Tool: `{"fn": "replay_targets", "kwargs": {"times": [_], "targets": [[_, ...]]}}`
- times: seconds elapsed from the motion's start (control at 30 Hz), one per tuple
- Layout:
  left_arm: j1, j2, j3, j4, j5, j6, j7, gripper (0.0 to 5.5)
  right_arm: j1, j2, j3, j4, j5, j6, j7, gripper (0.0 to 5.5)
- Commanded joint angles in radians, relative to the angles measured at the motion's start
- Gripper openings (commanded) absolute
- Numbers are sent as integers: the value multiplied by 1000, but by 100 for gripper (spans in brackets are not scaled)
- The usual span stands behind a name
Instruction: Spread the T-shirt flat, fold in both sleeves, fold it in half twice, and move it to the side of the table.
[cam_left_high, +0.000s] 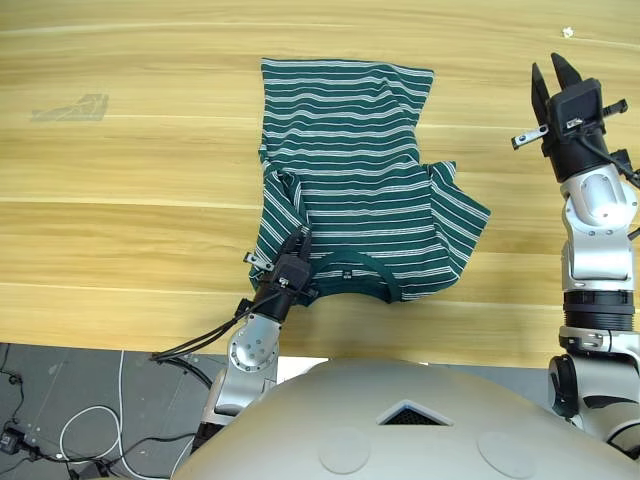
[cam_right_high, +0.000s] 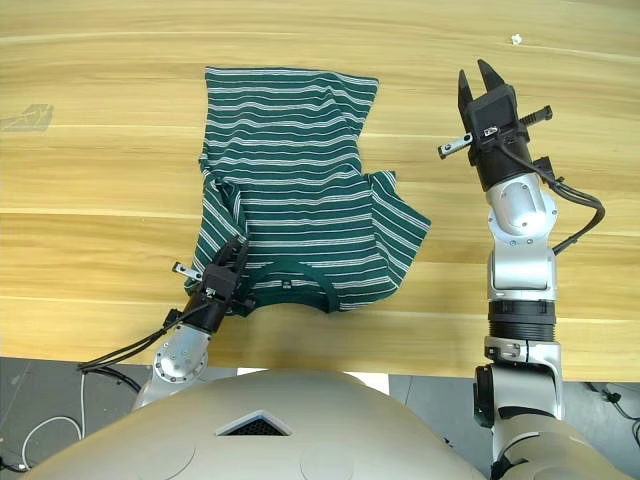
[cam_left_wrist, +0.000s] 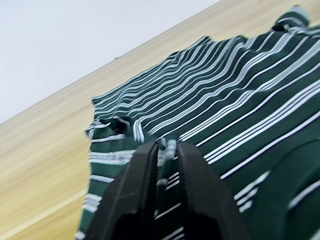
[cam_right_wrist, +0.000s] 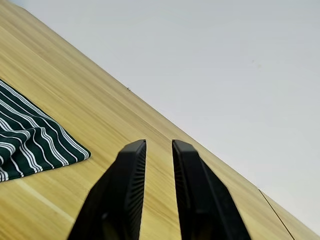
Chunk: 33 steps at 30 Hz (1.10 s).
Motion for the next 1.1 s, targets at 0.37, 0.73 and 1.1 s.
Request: {"fn": "replay_targets", "kwargs": {"times": [0.37,0.73,1.1], "targets": [[13,176,-50,-163,-191,19,-245,138,149,-22,-74,-78,206,105,179,96],[-109,19,309,-205,-254,147,46,138,458,-150,-97,-184,444,314,557,96],[-112,-27,299,-180,-206,160,78,138,355,-125,-8,-76,349,315,544,96]]}}
